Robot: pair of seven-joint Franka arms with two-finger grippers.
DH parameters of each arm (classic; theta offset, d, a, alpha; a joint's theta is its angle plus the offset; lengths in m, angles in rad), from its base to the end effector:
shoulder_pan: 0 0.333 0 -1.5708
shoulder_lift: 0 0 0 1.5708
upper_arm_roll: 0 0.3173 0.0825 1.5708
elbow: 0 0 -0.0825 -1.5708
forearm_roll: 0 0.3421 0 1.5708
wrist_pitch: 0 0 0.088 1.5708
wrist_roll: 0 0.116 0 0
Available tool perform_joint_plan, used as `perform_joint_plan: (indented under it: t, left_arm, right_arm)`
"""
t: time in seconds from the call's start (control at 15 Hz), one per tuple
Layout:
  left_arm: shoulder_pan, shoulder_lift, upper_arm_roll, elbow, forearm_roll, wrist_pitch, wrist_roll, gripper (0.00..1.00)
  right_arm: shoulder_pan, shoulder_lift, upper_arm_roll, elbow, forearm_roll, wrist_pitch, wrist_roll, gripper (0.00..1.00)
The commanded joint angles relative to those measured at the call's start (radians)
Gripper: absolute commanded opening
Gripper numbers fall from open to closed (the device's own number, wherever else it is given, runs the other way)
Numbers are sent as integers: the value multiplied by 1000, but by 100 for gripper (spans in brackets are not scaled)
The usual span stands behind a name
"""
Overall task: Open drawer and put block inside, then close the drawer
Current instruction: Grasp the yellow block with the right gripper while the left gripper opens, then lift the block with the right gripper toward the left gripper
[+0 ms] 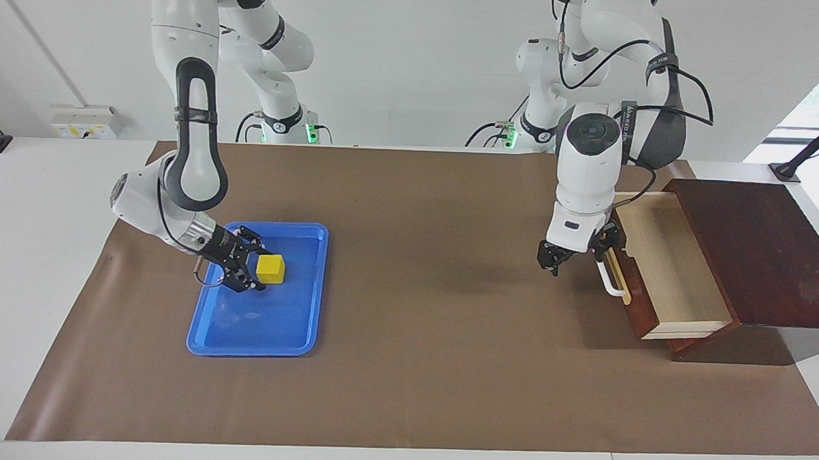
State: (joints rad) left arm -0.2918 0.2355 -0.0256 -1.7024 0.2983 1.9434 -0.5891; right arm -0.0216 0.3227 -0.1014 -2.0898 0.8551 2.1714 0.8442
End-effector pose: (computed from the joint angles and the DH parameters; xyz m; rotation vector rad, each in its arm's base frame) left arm 0.5707 -0.1627 0.4640 -2.8843 -0.2370 -0.1810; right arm 0.5381 -0.0303 0.2842 -1.8548 1.8174 0.5556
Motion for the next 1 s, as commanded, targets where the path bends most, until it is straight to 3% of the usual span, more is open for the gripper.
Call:
perform_joint_plan:
  t: [0.0, 0.2, 0.27, 0.4, 0.74, 0.94]
  left_arm:
    - [48, 31, -4, 101, -57, -79, 26, 100]
    - [51, 33, 0, 127, -169, -87, 14, 100]
    - [57, 30, 1, 127, -206, -89, 14, 100]
    - [86, 24, 4, 130, -260, -87, -1, 100]
    - [106, 24, 6, 139, -318, -48, -297, 100]
    - [102, 22, 4, 138, -330, -31, -480, 100]
  right_arm:
    - [-3, -7, 3, -16, 33, 16, -83, 75]
    - [-6, -7, 3, -16, 33, 7, -89, 52]
    - [-9, -8, 3, -16, 33, 4, -92, 39]
    - [-15, -8, 3, -15, 33, -8, -111, 1]
    - [-17, -8, 2, 8, 33, -42, -96, 0]
    - [-18, -8, 0, 92, 30, -119, -4, 0]
